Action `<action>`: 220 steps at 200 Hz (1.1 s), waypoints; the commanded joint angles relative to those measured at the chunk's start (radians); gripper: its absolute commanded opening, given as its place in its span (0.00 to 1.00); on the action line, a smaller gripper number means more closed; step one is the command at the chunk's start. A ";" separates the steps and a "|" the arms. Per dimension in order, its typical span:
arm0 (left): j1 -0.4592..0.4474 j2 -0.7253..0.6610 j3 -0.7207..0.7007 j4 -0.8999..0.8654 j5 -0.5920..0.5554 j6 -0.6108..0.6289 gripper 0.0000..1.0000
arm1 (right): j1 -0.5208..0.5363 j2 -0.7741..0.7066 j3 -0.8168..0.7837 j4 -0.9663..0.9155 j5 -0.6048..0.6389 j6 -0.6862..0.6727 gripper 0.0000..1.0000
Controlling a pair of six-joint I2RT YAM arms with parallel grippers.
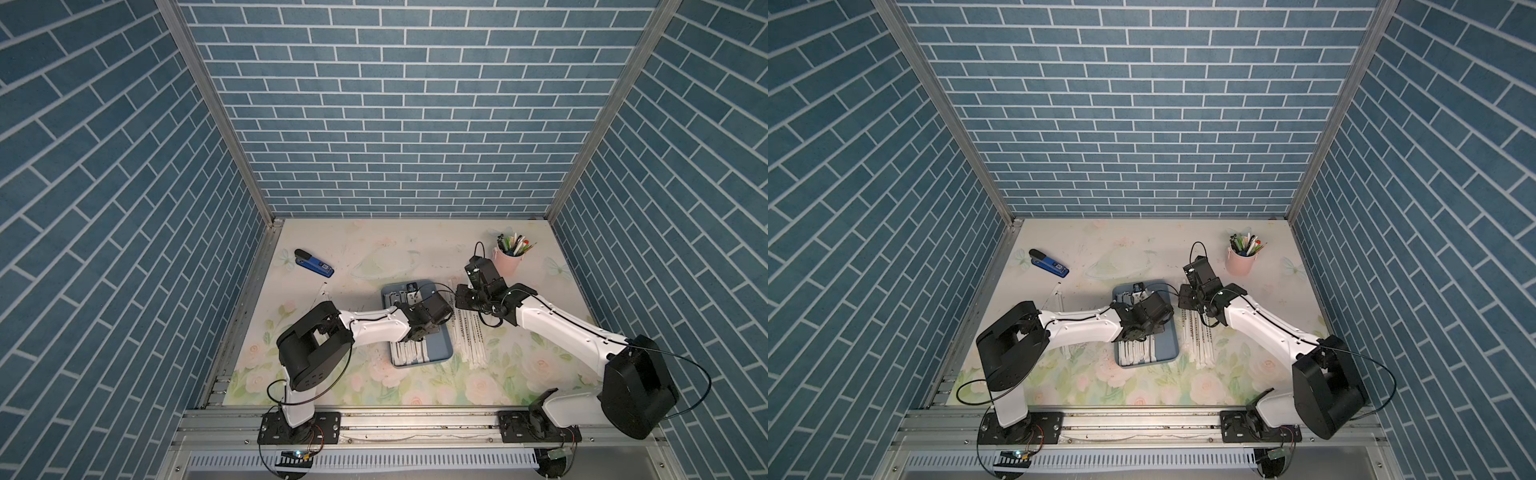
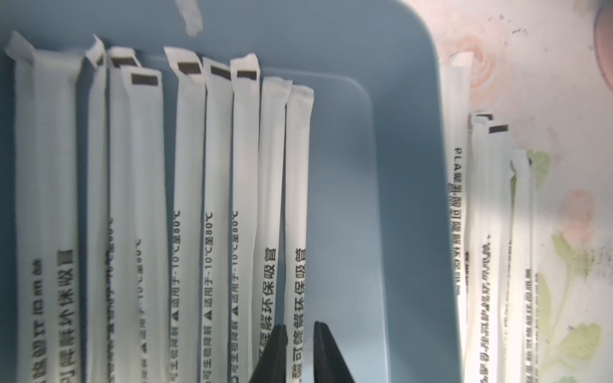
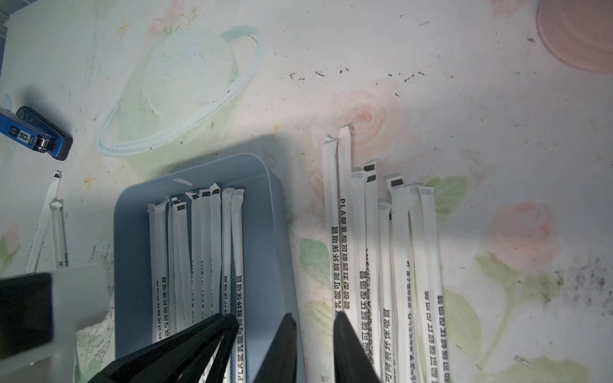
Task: Put the straws into the storage box
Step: Place the straw in the storage box, then pick up the straw from the center of the board.
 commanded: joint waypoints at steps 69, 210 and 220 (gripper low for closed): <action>0.038 -0.412 -0.095 -0.108 -0.346 0.201 0.66 | -0.134 -0.109 -0.129 -0.201 -0.079 -0.177 0.26; 0.190 -0.858 -0.522 0.157 -0.401 0.326 0.79 | -0.182 0.057 -0.159 -0.159 -0.080 -0.296 0.21; 0.190 -0.857 -0.527 0.169 -0.399 0.322 0.79 | -0.184 0.064 -0.164 -0.150 -0.076 -0.298 0.21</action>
